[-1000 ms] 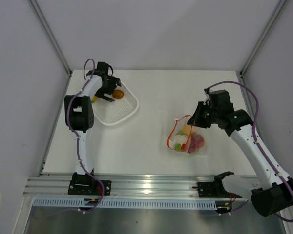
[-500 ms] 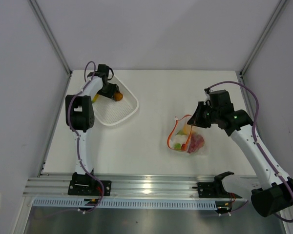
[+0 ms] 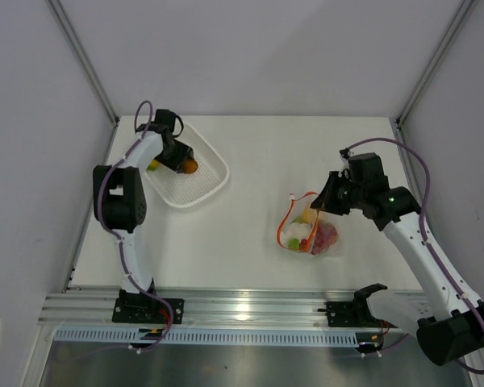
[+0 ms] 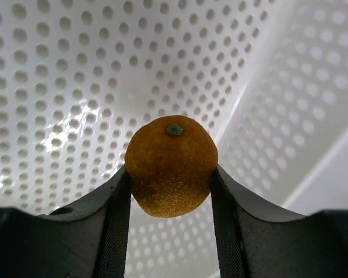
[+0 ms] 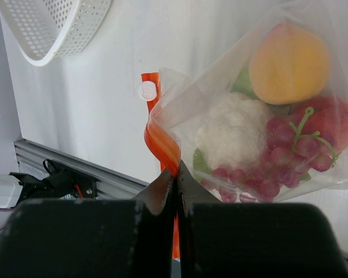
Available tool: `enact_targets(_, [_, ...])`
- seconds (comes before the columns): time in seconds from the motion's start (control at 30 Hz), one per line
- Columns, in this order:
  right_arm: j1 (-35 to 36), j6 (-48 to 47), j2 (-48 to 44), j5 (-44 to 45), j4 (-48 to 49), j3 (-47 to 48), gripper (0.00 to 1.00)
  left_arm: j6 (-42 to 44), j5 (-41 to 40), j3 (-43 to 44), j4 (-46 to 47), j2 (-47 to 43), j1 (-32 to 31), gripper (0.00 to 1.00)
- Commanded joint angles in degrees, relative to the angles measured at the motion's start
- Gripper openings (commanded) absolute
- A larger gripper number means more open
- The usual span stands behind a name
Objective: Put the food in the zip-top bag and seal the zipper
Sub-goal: Pick up the fake fruit from the bin.
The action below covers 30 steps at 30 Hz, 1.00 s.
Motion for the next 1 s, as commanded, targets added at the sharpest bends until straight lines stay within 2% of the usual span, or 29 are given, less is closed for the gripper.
enact_targets(0.0, [-0.28,0.30,-2.27,0.51,1.78,-0.44,0.00,8.41,-3.52,-1.92,2.12,-11.71,-2.82,0.00])
enact_targets(0.07, [-0.28,0.56,-2.89,0.51,1.87,-0.71,0.00,12.63,-2.92,-8.42,5.27,-18.64,-5.27,0.01])
enact_targets(0.13, [-0.10,0.83,-3.77,0.16,2.05,-0.88,0.00,17.01,-0.99,-15.16,13.26,-24.26,-7.04,0.00])
enact_targets(0.17, [-0.28,0.83,-3.95,-0.02,1.96,-0.88,0.00,18.34,1.89,-19.90,16.07,-29.86,-8.79,0.01])
enact_targets(0.23, [-0.19,1.35,-5.00,-0.37,2.05,-1.14,0.00,19.93,4.02,-26.08,22.82,-35.43,-10.38,0.01])
enact_targets(0.27, [-0.19,1.36,-5.27,-0.54,2.22,-1.23,0.00,20.20,5.08,-29.41,24.52,-40.33,-12.21,0.00])
enact_targets(0.37, [-0.19,1.97,-6.14,-1.07,2.57,-1.67,0.00,20.82,10.52,-36.10,30.50,-47.55,-16.61,0.01])
enact_targets(0.43, [-0.19,2.50,-6.50,-1.60,3.27,-1.94,0.00,21.26,14.31,-37.35,31.74,-49.86,-19.51,0.00])
enact_targets(0.57, [-0.28,5.21,-6.59,-3.97,4.94,-2.47,0.00,22.66,16.24,-40.24,36.63,-53.82,-29.86,0.01])
enact_targets(0.73, [-0.19,7.15,-6.67,-5.29,5.91,-1.94,0.00,21.08,19.06,-43.33,43.87,-52.87,-39.28,0.01])
enact_targets(0.97, [-0.19,8.74,-7.99,-6.35,5.91,-1.94,0.00,21.26,17.74,-43.07,47.47,-47.68,-45.27,0.01])
